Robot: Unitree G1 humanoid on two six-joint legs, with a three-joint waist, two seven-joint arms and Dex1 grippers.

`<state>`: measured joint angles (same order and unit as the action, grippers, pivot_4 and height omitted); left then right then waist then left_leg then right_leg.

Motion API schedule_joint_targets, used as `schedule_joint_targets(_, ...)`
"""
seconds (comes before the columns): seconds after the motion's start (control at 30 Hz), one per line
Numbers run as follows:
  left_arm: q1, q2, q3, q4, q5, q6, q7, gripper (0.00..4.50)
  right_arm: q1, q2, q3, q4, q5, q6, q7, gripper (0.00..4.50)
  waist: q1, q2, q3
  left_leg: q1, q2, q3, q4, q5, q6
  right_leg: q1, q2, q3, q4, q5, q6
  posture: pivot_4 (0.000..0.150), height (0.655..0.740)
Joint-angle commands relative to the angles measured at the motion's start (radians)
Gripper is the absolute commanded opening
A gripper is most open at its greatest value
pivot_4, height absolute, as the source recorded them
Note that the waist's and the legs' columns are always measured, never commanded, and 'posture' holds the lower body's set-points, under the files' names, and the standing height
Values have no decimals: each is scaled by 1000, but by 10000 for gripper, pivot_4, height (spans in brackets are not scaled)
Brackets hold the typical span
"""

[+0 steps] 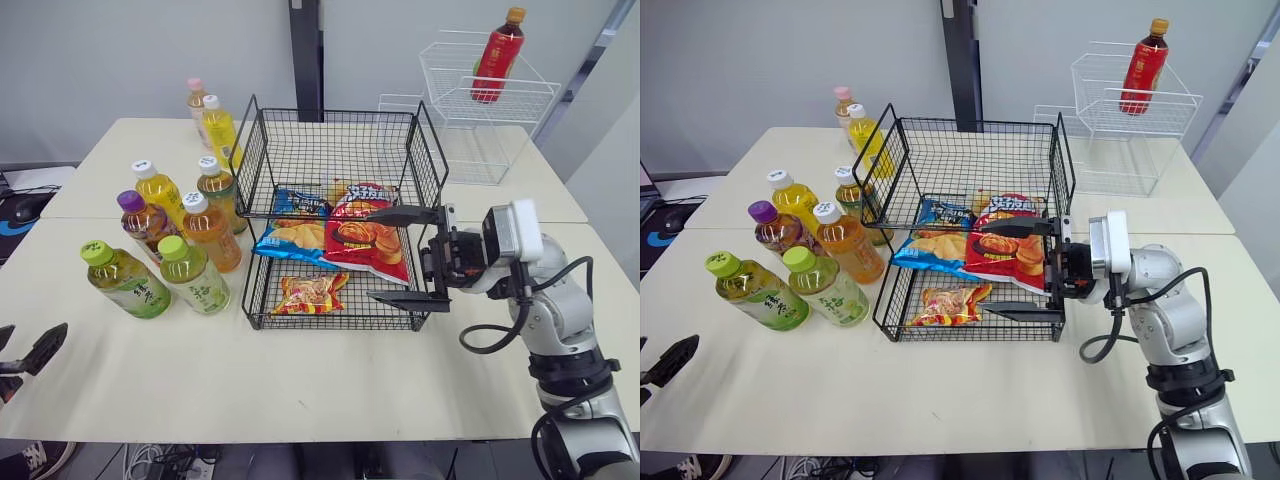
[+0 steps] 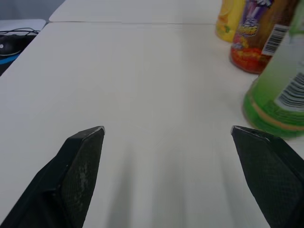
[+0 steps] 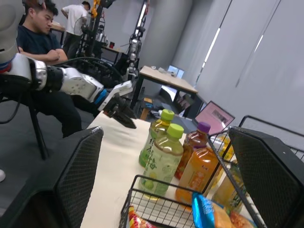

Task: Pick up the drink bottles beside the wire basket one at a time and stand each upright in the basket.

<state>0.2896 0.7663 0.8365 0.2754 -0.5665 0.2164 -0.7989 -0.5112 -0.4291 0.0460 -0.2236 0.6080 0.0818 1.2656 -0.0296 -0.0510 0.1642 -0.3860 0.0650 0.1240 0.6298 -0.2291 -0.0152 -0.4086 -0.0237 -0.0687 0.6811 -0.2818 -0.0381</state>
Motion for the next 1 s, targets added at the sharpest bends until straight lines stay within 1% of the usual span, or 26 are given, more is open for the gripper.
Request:
schedule_joint_targets(0.03, 80, -42, 104, -153, -60, 34, 31, 44434, -13, 14, 5, 22, -13, -66, 31, 45000, 0, 0, 0, 0, 0, 0, 0, 0, 0, 0, 0, 0, 0, 0, 0, 1500, 7400)
schedule_joint_targets(0.13, 176, -108, 167, -371, -148, 108, 62, 44434, -27, 18, 18, 44, -11, -69, 44, 45000, -2, -1, 0, 0, 0, 0, 0, 0, 0, 1, 0, 0, -1, 0, 0, 1500, 7400)
schedule_joint_targets(0.17, 200, -131, 191, -458, -204, 150, 90, 44434, -34, 20, 22, 51, -14, -73, 46, 45000, 0, -1, 0, 0, 0, 0, 0, 0, 0, 1, 0, 0, -1, 0, 0, 1500, 7400)
schedule_joint_targets(0.27, 252, -174, 225, -671, -318, 232, 168, 44434, -52, 26, 34, 91, -41, -97, 60, 45000, 2, -2, 0, 0, 0, -1, 0, 0, 0, 2, 0, 0, -1, -1, 0, 1500, 7400)
schedule_joint_targets(0.33, 263, -182, 226, -746, -346, 261, 211, 44434, -62, 31, 37, 114, -50, -109, 61, 45000, 5, -1, 0, 1, -1, -2, 0, 0, 0, 3, 0, 0, -1, -1, 0, 1500, 7400)
schedule_joint_targets(0.37, 253, -177, 205, -764, -333, 265, 230, 44434, -62, 34, 39, 112, -46, -108, 62, 45000, 5, 0, 1, 2, -1, -2, 0, 0, 0, 3, 0, 0, -1, -1, 0, 1500, 7400)
schedule_joint_targets(0.53, 169, -160, 106, -751, -253, 249, 285, 44434, -59, 42, 49, 100, -40, -108, 68, 45000, 6, 0, 1, 2, -1, -2, 0, 0, 0, 3, 2, 1, -1, -1, 0, 1500, 7400)
schedule_joint_targets(0.63, 59, -138, 34, -718, -213, 236, 322, 44434, -66, 46, 48, 116, -49, -114, 60, 45000, 6, 0, 1, 2, -1, -2, 0, 0, 0, 3, 2, 1, -1, -1, -1, 1500, 7400)
schedule_joint_targets(0.77, -56, -116, -52, -657, -162, 234, 337, 44434, -66, 34, 40, 115, -64, -121, 55, 45000, 7, 0, 1, 2, -1, -3, 0, 0, 0, 3, 3, 1, -1, 0, -2, 1500, 7400)
schedule_joint_targets(1.0, -202, -117, -152, -582, -110, 230, 355, 44434, -55, 18, 31, 91, -66, -113, 44, 45000, 4, 0, 1, 2, -1, -2, 0, 0, 0, 3, 3, 1, -1, 0, -2, 1500, 7400)
